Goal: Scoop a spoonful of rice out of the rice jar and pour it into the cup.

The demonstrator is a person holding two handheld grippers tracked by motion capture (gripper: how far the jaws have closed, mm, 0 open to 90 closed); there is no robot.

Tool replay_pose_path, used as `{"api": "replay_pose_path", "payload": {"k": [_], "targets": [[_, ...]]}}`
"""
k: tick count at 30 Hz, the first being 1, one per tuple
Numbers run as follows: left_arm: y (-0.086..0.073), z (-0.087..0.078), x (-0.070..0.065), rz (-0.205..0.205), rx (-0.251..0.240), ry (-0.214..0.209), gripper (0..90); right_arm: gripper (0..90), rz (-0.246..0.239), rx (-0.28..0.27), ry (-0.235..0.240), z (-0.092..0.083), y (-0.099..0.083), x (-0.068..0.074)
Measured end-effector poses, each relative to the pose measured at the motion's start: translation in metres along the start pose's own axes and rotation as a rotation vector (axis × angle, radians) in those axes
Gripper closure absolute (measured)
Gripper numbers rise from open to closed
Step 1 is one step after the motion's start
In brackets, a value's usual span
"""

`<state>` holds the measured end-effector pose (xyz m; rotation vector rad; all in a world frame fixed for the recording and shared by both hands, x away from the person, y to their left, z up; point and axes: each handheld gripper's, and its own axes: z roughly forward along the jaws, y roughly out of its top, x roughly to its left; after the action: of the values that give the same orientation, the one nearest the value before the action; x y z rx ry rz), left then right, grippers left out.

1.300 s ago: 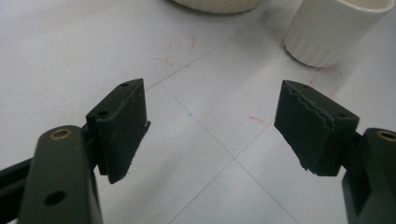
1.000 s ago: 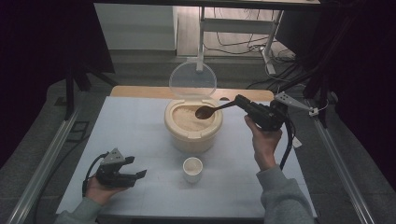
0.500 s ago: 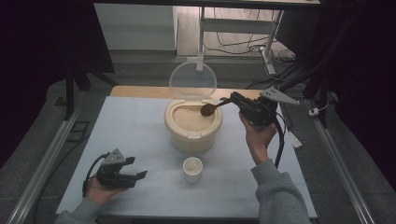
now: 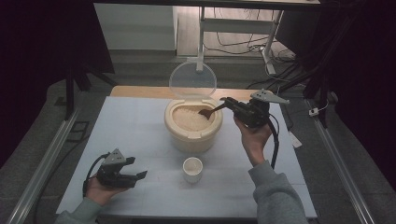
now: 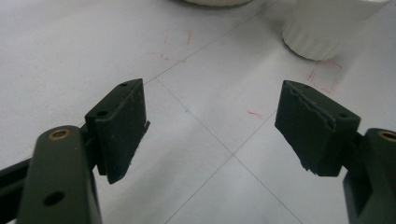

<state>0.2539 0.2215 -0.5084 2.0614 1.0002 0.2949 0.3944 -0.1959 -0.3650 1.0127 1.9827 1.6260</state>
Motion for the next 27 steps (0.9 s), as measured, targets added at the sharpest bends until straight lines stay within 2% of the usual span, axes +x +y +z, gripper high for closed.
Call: {"api": "replay_pose_path", "payload": {"k": [11,18,24,27], "targets": [[0.000,0.002,-0.001,0.007,0.008,-0.001,24.4,81.9,0.318,0.031,0.073,0.006,-0.020,-0.020],[0.000,0.002,0.000,0.007,0.011,-0.002,24.4,81.8,0.430,0.031,0.081,0.006,-0.025,-0.028],[0.000,0.001,0.000,0.009,0.009,-0.001,24.5,82.5,0.504,0.013,0.123,0.005,-0.024,-0.033],[0.000,0.001,-0.001,0.012,0.009,-0.002,24.5,82.4,0.544,0.023,0.127,0.005,-0.025,-0.036]]}}
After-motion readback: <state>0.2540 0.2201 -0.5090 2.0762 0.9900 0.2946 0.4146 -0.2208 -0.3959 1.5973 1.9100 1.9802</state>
